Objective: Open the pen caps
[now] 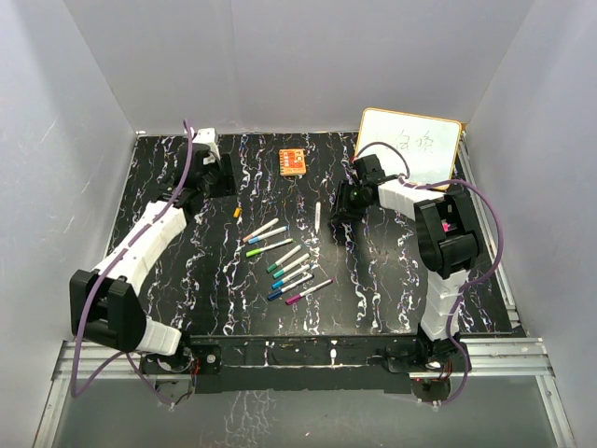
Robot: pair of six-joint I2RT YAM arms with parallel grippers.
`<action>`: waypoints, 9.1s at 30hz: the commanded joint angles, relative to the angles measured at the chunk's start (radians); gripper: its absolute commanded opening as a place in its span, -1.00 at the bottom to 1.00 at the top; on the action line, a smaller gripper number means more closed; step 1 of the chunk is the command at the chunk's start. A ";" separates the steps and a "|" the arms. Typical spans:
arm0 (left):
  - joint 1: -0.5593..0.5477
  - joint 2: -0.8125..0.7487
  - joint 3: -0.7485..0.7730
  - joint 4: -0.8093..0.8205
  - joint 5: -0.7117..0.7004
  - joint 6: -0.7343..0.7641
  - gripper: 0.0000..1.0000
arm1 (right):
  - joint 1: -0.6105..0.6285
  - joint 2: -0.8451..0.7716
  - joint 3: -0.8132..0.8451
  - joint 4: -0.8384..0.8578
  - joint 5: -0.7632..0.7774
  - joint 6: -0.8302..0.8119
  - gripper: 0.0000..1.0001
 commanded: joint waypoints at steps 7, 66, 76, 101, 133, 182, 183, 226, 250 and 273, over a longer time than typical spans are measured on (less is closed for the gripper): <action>0.005 -0.012 -0.076 0.027 0.133 -0.015 0.16 | 0.010 -0.033 -0.001 0.058 0.033 0.048 -0.29; -0.006 -0.151 -0.237 0.142 0.149 -0.083 0.18 | 0.401 0.328 0.623 -0.239 0.544 -0.059 -0.23; -0.005 -0.154 -0.241 0.145 0.150 -0.082 0.18 | 0.401 0.352 0.645 -0.280 0.575 -0.044 -0.58; -0.059 0.039 -0.250 0.305 0.324 -0.050 0.19 | 0.268 0.286 0.480 -0.192 0.554 0.077 -0.70; -0.199 0.347 -0.054 0.133 0.001 0.213 0.17 | 0.174 -0.358 -0.083 0.289 0.415 -0.039 0.07; -0.185 0.393 0.018 0.128 -0.016 0.200 -1.00 | 0.072 -0.409 -0.271 0.488 0.094 0.091 0.07; -0.185 0.376 0.029 0.138 -0.029 0.205 -1.00 | 0.073 -0.400 -0.274 0.500 0.071 0.100 0.08; -0.361 0.268 0.037 0.489 0.453 -0.255 -1.00 | 0.073 -0.398 -0.413 0.871 -0.121 0.366 0.06; -0.392 0.212 0.000 0.580 0.380 -0.300 -1.00 | 0.073 -0.382 -0.445 0.874 -0.096 0.385 -0.52; -0.412 0.163 -0.147 0.597 0.577 -0.199 0.29 | 0.026 -0.418 -0.462 0.906 -0.082 0.443 -1.00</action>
